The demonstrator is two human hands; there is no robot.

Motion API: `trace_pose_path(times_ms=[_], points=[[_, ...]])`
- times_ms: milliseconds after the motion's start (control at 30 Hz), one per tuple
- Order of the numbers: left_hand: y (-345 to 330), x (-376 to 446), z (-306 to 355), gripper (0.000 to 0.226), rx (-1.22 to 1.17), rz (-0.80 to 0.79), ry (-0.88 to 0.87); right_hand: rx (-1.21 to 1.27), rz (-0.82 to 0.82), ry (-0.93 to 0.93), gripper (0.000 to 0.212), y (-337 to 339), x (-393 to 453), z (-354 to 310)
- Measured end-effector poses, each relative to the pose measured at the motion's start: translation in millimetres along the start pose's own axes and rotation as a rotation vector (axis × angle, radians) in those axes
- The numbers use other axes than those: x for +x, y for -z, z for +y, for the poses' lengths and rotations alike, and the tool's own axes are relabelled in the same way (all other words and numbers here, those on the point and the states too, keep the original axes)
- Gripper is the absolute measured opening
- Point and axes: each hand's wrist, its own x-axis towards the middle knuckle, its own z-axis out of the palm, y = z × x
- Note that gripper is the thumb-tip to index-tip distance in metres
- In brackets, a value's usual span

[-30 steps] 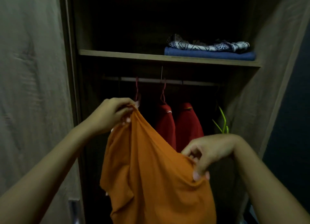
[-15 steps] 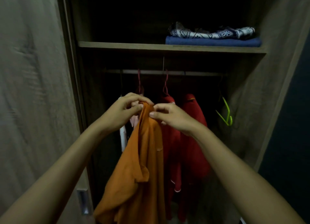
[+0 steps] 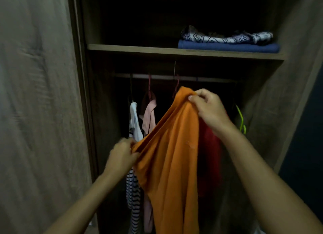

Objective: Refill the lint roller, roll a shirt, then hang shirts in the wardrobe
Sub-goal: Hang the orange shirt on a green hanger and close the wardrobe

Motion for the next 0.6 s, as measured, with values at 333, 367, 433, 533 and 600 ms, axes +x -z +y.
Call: trace_pose_path(times_ms=[333,367,433,533,600], points=[[46,35,69,0.017,-0.864,-0.374,0.417,-0.378,-0.141,-0.357,0.025,74,-17,80],[43,35,80,0.016,-0.906,-0.389,0.459,-0.399,-0.13,-0.383,0.027,73,-17,88],[38,38,95,0.021,-0.959,-0.34,0.482,-0.468,-0.091,-0.386,0.029,73,-14,101],[32,48,110,0.056,-0.894,-0.169,0.434,-0.577,-0.094,-0.375,0.03,75,-11,102],[36,54,117,0.056,-0.818,-0.102,0.406,-0.606,-0.168,-0.412,0.026,78,-10,100]])
